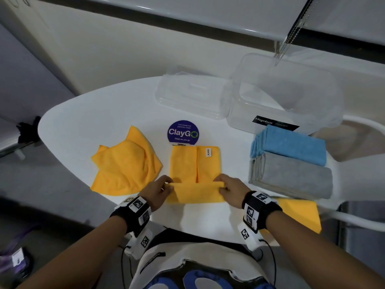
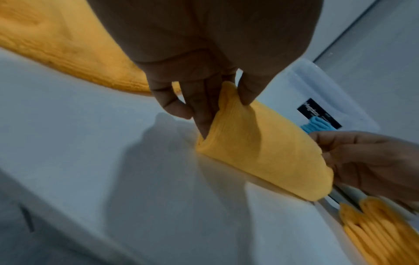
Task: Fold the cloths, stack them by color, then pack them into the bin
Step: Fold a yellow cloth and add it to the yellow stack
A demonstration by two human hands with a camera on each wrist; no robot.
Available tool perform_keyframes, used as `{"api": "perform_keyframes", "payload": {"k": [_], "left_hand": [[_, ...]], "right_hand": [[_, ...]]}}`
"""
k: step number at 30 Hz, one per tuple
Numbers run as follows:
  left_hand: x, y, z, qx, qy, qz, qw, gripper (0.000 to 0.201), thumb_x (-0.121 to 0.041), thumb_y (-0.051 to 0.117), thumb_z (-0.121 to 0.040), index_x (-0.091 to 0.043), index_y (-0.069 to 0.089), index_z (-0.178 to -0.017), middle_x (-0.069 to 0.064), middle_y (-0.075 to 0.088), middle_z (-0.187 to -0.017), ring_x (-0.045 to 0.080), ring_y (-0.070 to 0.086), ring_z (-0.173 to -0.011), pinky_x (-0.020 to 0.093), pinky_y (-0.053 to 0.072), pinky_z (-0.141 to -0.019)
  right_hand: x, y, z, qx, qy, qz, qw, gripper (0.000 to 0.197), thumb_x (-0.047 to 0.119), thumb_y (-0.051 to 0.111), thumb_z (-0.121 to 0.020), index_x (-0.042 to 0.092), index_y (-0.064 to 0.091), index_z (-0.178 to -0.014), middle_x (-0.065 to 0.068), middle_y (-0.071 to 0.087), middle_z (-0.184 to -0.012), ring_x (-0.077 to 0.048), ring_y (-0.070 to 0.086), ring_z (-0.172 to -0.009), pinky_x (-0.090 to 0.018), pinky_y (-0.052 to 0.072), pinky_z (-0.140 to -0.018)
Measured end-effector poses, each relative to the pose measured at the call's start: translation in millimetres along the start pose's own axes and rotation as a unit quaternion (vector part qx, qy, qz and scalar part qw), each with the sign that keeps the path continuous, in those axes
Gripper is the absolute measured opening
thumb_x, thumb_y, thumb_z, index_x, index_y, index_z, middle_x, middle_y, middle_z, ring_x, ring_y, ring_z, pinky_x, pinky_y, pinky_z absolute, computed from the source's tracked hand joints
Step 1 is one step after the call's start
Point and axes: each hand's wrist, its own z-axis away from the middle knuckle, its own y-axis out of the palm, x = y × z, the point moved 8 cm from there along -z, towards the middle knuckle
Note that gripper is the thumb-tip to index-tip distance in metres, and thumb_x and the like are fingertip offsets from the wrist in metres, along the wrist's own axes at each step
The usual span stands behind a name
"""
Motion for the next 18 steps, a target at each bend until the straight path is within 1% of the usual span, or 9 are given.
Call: {"api": "perform_keyframes", "payload": {"k": [2,5,6,8,11,12,14,16,18], "left_hand": [[-2.3,-6.3,-9.5,-0.029,-0.023,0.036,0.999,0.028,-0.04,0.044,-0.099,-0.022,0.05,-0.12,0.001,0.059,-0.087,0.021,0.057,-0.076,0.028,0.04,-0.06],[-0.4,-9.1,-17.4,-0.028,-0.06,0.086,0.994,0.03,-0.043,0.051,-0.095,-0.031,0.043,-0.121,0.001,0.061,-0.096,0.02,0.06,-0.083,0.025,0.045,-0.062],[0.2,-8.0,-19.1,-0.019,-0.062,0.089,0.994,0.032,-0.041,0.055,-0.094,-0.032,0.042,-0.122,0.0,0.06,-0.097,0.019,0.06,-0.085,0.024,0.047,-0.063],[1.6,-5.4,-21.4,-0.007,-0.053,0.068,0.996,0.037,-0.032,0.058,-0.092,-0.031,0.042,-0.126,0.0,0.061,-0.098,0.018,0.061,-0.085,0.029,0.052,-0.068],[3.7,-5.4,-23.5,-0.008,-0.055,0.046,0.997,0.04,-0.027,0.058,-0.092,-0.03,0.042,-0.128,0.001,0.061,-0.099,0.018,0.061,-0.085,0.03,0.051,-0.07],[4.2,-5.2,-24.6,-0.009,-0.054,0.043,0.998,0.04,-0.027,0.058,-0.092,-0.03,0.042,-0.128,0.001,0.06,-0.1,0.018,0.06,-0.084,0.029,0.051,-0.07],[5.2,-4.5,-24.7,-0.01,-0.05,0.031,0.998,0.043,-0.026,0.061,-0.089,-0.028,0.042,-0.128,0.001,0.059,-0.1,0.017,0.06,-0.083,0.03,0.051,-0.071],[5.1,-4.2,-23.6,-0.01,-0.042,0.025,0.999,0.047,-0.024,0.064,-0.087,-0.027,0.041,-0.128,0.004,0.057,-0.107,0.017,0.058,-0.082,0.031,0.052,-0.071],[2.7,-5.3,-22.6,-0.016,-0.027,0.001,1.0,0.052,-0.027,0.065,-0.086,-0.027,0.038,-0.131,0.005,0.044,-0.125,0.019,0.057,-0.088,0.031,0.051,-0.075]], "right_hand": [[-6.3,-5.4,-8.3,-0.044,0.021,-0.036,0.998,0.028,0.016,0.046,-0.099,0.02,0.049,-0.126,-0.012,0.062,-0.094,-0.026,0.06,-0.084,-0.032,0.048,-0.073],[-14.5,-4.2,-16.0,-0.078,0.052,-0.064,0.994,0.027,0.019,0.043,-0.101,0.02,0.048,-0.127,-0.012,0.063,-0.089,-0.026,0.061,-0.078,-0.034,0.05,-0.071],[-15.7,-3.6,-16.7,-0.085,0.06,-0.071,0.992,0.026,0.022,0.043,-0.102,0.02,0.047,-0.127,-0.011,0.063,-0.088,-0.025,0.06,-0.076,-0.034,0.05,-0.07],[-15.8,-2.4,-16.2,-0.09,0.073,-0.093,0.989,0.028,0.029,0.045,-0.102,0.022,0.044,-0.129,-0.009,0.061,-0.086,-0.021,0.059,-0.074,-0.032,0.048,-0.067],[-11.8,0.9,-15.6,-0.068,0.055,-0.069,0.994,0.043,0.036,0.055,-0.096,0.025,0.037,-0.133,0.0,0.055,-0.083,-0.015,0.056,-0.075,-0.028,0.043,-0.066],[-11.8,2.7,-15.7,-0.056,0.047,-0.048,0.996,0.047,0.035,0.058,-0.094,0.025,0.036,-0.135,0.0,0.056,-0.086,-0.016,0.057,-0.078,-0.029,0.045,-0.068],[-15.6,5.2,-16.6,-0.047,0.043,-0.014,0.998,0.054,0.031,0.059,-0.093,0.023,0.034,-0.139,-0.005,0.058,-0.107,-0.021,0.059,-0.095,-0.036,0.049,-0.083],[-15.0,5.6,-16.2,-0.071,0.033,0.01,0.997,0.061,0.026,0.06,-0.092,0.021,0.031,-0.144,-0.008,0.045,-0.129,-0.024,0.054,-0.11,-0.038,0.047,-0.096],[-4.7,3.6,-12.0,-0.125,-0.015,0.08,0.989,0.065,0.021,0.063,-0.087,0.022,0.033,-0.144,-0.008,0.03,-0.141,-0.026,0.047,-0.119,-0.038,0.046,-0.099]]}}
